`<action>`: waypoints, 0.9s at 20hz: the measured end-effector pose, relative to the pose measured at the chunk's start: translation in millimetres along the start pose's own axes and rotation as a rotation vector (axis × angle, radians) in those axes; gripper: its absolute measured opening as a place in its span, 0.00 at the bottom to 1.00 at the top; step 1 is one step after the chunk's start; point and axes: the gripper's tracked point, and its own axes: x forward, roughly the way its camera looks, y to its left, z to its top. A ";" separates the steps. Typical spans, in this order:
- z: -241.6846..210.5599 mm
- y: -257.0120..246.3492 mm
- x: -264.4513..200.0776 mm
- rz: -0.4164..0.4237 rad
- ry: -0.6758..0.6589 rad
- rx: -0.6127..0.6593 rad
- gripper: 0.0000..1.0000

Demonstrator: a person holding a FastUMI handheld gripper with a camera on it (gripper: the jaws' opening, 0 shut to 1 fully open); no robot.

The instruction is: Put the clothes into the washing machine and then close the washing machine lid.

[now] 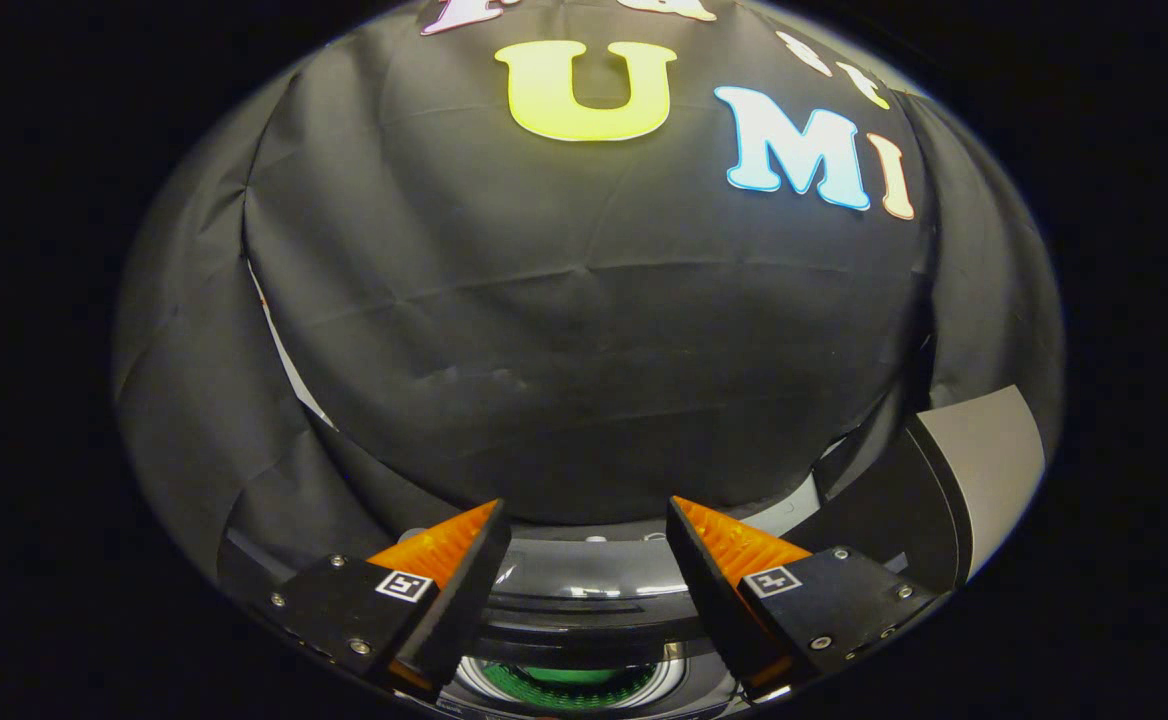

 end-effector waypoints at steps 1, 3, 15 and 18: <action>-2.4 0.0 -1.6 0.000 0.003 0.000 0.97; -6.9 0.2 -5.7 0.000 0.006 0.000 0.97; -71.3 2.7 -46.0 -0.001 0.003 -0.002 0.96; -96.8 15.4 -70.0 0.042 -0.022 -0.021 0.96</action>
